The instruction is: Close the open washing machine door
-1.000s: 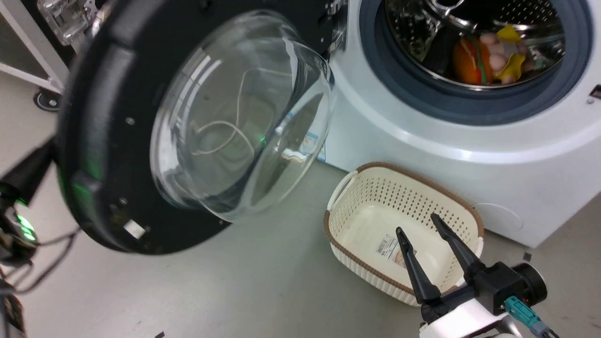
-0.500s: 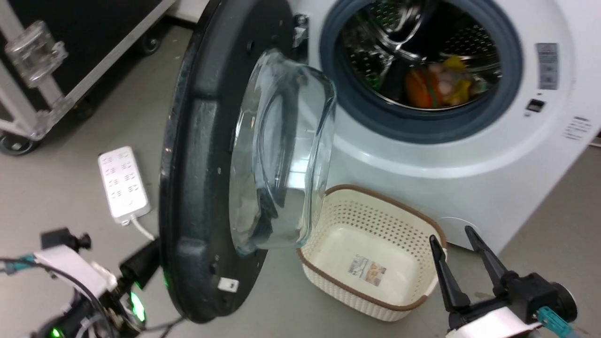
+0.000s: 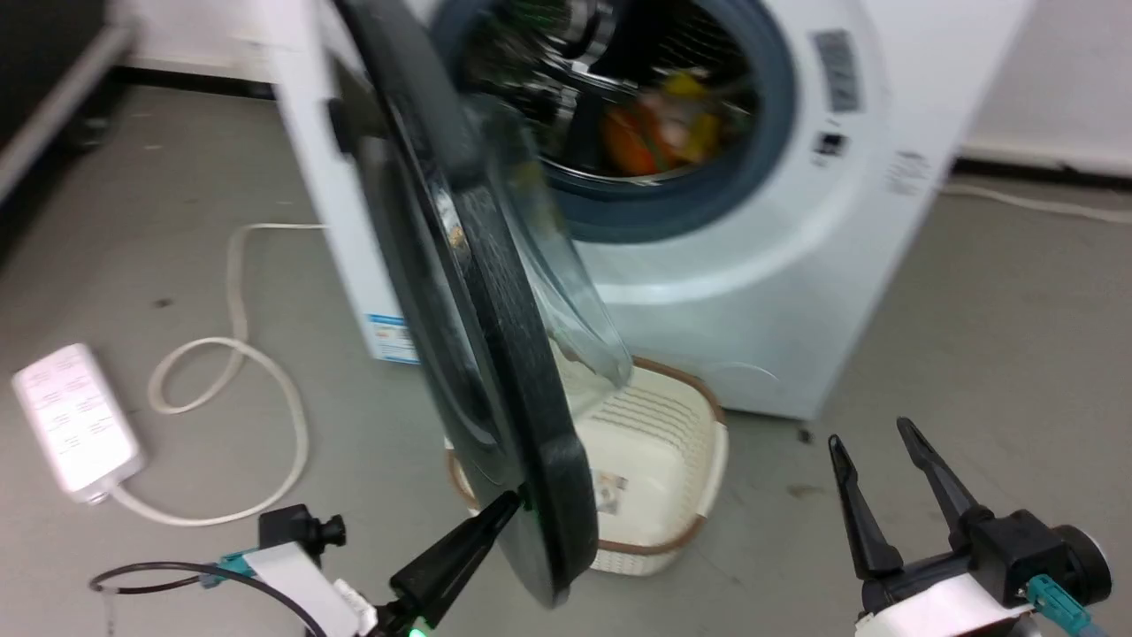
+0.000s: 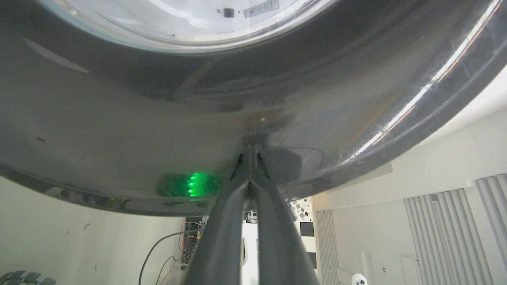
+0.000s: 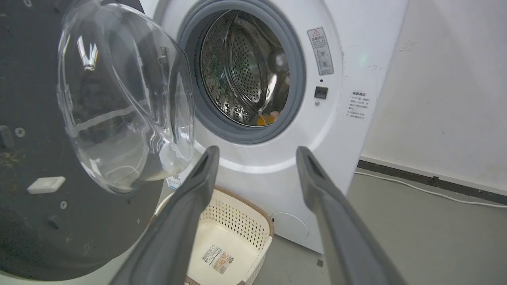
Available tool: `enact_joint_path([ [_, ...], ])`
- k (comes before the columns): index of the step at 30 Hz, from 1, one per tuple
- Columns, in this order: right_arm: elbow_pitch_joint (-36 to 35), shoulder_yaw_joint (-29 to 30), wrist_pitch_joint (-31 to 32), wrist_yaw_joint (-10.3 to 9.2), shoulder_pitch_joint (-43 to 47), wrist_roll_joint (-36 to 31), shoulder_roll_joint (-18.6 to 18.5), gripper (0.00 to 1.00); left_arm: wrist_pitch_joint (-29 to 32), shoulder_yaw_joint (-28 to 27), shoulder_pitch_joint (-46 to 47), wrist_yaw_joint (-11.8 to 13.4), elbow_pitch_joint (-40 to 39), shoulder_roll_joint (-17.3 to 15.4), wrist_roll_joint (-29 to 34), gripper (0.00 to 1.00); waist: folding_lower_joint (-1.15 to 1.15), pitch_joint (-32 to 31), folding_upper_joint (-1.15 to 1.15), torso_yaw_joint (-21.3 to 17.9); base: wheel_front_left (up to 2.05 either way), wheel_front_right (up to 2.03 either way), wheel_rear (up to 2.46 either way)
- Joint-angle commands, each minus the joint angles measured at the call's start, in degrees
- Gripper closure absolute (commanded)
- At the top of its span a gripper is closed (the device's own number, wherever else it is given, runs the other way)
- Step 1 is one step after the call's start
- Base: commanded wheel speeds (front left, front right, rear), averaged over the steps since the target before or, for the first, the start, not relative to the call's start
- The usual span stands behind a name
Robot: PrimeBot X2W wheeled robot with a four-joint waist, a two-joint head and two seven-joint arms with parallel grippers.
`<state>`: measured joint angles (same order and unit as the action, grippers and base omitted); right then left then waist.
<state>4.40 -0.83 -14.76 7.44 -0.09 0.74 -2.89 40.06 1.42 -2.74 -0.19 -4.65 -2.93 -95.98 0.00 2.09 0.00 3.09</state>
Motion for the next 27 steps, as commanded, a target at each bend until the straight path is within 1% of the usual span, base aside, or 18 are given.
enact_joint_path([
  [1, -0.55, -0.02, -0.24, 0.05, -0.68, -0.43, 0.02, 0.00, -1.57, 1.55, 0.25, -0.70, -0.03, 0.04, -0.89, 1.00, 0.00, 2.89, 0.00, -4.96, 0.00, 0.00, 0.00],
  [3, -0.85, -0.46, -0.24, 0.05, -1.34, -0.55, 0.02, 0.00, -3.31, 2.79, 0.91, -1.33, 0.28, 0.04, -1.37, 1.00, 0.00, 4.41, 0.00, -7.95, 0.00, 0.00, 0.00],
  [10, -1.83, 0.09, -0.24, 0.05, -2.17, 0.35, 0.02, 0.00, -9.64, 6.45, 6.05, -2.88, 2.34, 0.04, -3.05, 1.00, 0.00, 9.75, 0.00, -16.37, 0.00, 0.00, 0.00],
  [16, -2.42, 0.46, -0.24, 0.05, -2.50, 1.89, 0.02, 0.00, -14.74, 8.26, 13.51, -2.74, 6.00, 0.05, -3.13, 1.00, 0.00, 13.75, 0.00, -22.09, 0.00, 0.00, 0.00],
  [21, -2.73, -0.20, -0.24, 0.05, -3.27, 3.63, 0.02, 0.00, -18.98, 7.22, 20.13, -2.13, 8.93, 0.05, -4.26, 1.00, 0.00, 16.17, 0.00, -26.40, 0.00, 0.00, 0.00],
  [27, -2.81, -1.05, -0.24, 0.05, -3.45, 5.46, 0.02, 0.00, -23.84, 4.88, 28.51, -1.45, 13.62, 0.05, -5.49, 1.00, 0.00, 17.74, 0.00, -29.93, 0.00, 0.00, 0.00],
])
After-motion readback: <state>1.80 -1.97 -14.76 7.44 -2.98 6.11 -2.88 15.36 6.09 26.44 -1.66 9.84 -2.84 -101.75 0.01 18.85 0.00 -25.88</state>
